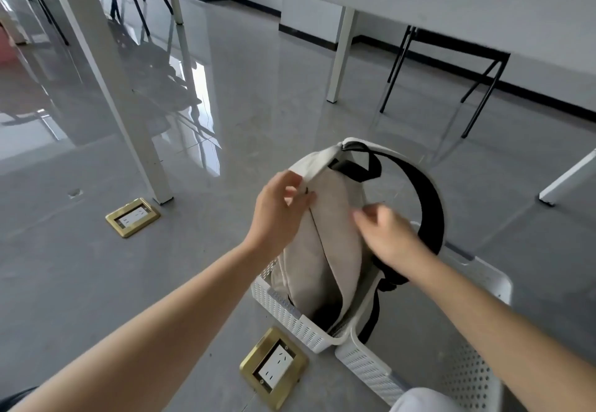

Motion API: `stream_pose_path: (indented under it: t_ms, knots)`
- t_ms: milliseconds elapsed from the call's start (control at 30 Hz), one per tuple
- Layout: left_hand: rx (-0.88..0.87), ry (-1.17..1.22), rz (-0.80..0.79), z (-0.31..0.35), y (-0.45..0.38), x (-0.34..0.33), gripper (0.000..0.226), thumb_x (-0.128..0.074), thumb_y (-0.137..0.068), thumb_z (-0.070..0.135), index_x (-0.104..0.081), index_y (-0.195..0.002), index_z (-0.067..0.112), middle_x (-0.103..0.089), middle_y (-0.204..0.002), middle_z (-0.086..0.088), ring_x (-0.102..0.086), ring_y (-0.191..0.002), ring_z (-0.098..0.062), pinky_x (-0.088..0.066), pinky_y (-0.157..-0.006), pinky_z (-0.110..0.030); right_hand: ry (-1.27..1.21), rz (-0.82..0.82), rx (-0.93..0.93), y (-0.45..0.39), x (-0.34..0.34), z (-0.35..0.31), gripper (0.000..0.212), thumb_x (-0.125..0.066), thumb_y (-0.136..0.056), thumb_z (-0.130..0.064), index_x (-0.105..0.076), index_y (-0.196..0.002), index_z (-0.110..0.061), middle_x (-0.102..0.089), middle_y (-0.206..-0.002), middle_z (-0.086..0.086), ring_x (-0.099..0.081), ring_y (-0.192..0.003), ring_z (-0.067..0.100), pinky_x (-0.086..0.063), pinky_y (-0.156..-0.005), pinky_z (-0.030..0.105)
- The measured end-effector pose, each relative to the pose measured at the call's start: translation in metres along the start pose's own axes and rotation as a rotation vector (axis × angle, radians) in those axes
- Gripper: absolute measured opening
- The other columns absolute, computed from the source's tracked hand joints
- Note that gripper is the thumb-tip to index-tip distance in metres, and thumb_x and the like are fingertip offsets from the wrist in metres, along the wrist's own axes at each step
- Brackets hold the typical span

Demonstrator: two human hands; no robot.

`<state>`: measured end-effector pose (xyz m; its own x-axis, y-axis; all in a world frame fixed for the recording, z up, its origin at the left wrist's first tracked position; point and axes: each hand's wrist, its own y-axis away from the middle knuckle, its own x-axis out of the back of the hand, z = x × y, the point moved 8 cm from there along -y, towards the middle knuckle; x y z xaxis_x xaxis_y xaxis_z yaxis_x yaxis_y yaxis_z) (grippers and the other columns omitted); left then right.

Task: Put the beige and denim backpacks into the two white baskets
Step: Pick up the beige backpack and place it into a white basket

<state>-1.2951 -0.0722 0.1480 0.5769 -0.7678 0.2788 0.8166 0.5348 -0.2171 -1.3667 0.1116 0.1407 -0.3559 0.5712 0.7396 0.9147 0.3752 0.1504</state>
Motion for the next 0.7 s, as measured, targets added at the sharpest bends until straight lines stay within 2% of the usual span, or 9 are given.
stream_pose_path:
  t_ms: [133,200,300,367,433,500,567,633,700]
  knots:
    - [-0.262,-0.077,-0.075,0.033,0.045,-0.028,0.012,-0.073,-0.081,0.017,-0.063,-0.088,0.018,-0.041,-0.127,0.006,-0.049,-0.110,-0.009,-0.042,-0.092,-0.017,-0.431,-0.021,-0.197,-0.006,0.034,-0.012,0.078,-0.048,-0.064,-0.080,-0.066,-0.101,-0.014,-0.072,-0.099,0.008,-0.068,-0.091,0.029,-0.056,-0.084,0.045]
    - [-0.322,-0.137,-0.173,0.046,0.064,-0.046,0.006,-0.067,-0.083,0.030,-0.062,-0.085,0.026,-0.041,-0.132,0.011,-0.044,-0.120,-0.016,-0.040,-0.100,-0.032,-0.504,-0.067,-0.324,-0.002,0.030,-0.005,0.064,-0.059,-0.071,-0.068,-0.062,-0.106,-0.015,-0.069,-0.098,0.005,-0.066,-0.086,0.024,-0.054,-0.071,0.035]
    - [-0.261,-0.034,-0.325,0.058,0.068,-0.059,0.027,-0.049,-0.089,0.038,-0.062,-0.066,0.031,-0.062,-0.114,0.015,-0.056,-0.109,-0.008,-0.043,-0.095,-0.040,-0.478,0.066,-0.357,0.000,0.038,0.010,0.030,-0.066,-0.078,-0.030,-0.057,-0.097,-0.009,-0.062,-0.091,0.008,-0.057,-0.077,0.020,-0.041,-0.061,0.028]
    - [-0.121,0.059,-0.150,0.053,0.045,-0.045,0.032,-0.049,-0.088,0.033,-0.065,-0.060,0.027,-0.065,-0.101,0.009,-0.062,-0.093,-0.012,-0.048,-0.082,-0.032,-0.467,0.119,-0.345,0.004,0.041,0.016,0.016,-0.061,-0.077,-0.015,-0.055,-0.091,-0.009,-0.053,-0.083,0.008,-0.049,-0.070,0.019,-0.034,-0.058,0.027]
    - [0.059,-0.103,0.057,0.028,0.010,-0.029,0.021,-0.058,-0.086,0.032,-0.071,-0.084,0.016,-0.062,-0.105,-0.002,-0.060,-0.098,-0.021,-0.047,-0.086,-0.033,-0.498,0.122,-0.333,0.008,0.040,0.022,0.016,-0.060,-0.073,-0.013,-0.056,-0.089,-0.010,-0.051,-0.082,0.008,-0.049,-0.074,0.022,-0.036,-0.063,0.028]
    - [0.373,-0.204,-0.094,-0.003,-0.009,-0.037,0.047,-0.066,-0.081,0.047,-0.066,-0.108,0.009,-0.063,-0.111,-0.009,-0.060,-0.096,-0.024,-0.048,-0.077,-0.031,-0.543,0.127,-0.303,0.013,0.041,0.024,0.015,-0.062,-0.073,-0.012,-0.059,-0.088,-0.009,-0.056,-0.083,0.009,-0.054,-0.079,0.025,-0.041,-0.069,0.033]
    - [0.563,-0.172,-0.359,-0.009,-0.004,-0.059,0.053,-0.070,-0.075,0.052,-0.066,-0.098,0.005,-0.064,-0.085,-0.007,-0.057,-0.069,-0.019,-0.041,-0.054,-0.026,-0.551,0.145,-0.244,0.017,0.048,0.019,0.016,-0.065,-0.077,-0.012,-0.062,-0.092,-0.006,-0.062,-0.086,0.008,-0.059,-0.083,0.025,-0.044,-0.072,0.033]
    - [0.430,-0.178,-0.355,0.016,-0.014,-0.065,0.034,-0.073,-0.076,0.047,-0.068,-0.074,0.013,-0.059,-0.067,-0.001,-0.053,-0.059,-0.015,-0.037,-0.049,-0.024,-0.557,0.194,-0.161,0.021,0.060,0.009,0.008,-0.066,-0.081,-0.015,-0.063,-0.085,-0.009,-0.063,-0.082,0.005,-0.060,-0.081,0.024,-0.045,-0.069,0.030]
    - [0.212,-0.025,-0.116,0.051,-0.033,-0.051,0.021,-0.071,-0.080,0.039,-0.076,-0.074,0.020,-0.065,-0.066,0.005,-0.058,-0.065,-0.012,-0.042,-0.058,-0.022,-0.572,0.283,-0.070,0.024,0.079,-0.003,0.013,-0.065,-0.084,-0.020,-0.065,-0.075,-0.010,-0.065,-0.076,0.005,-0.062,-0.076,0.024,-0.046,-0.068,0.032]
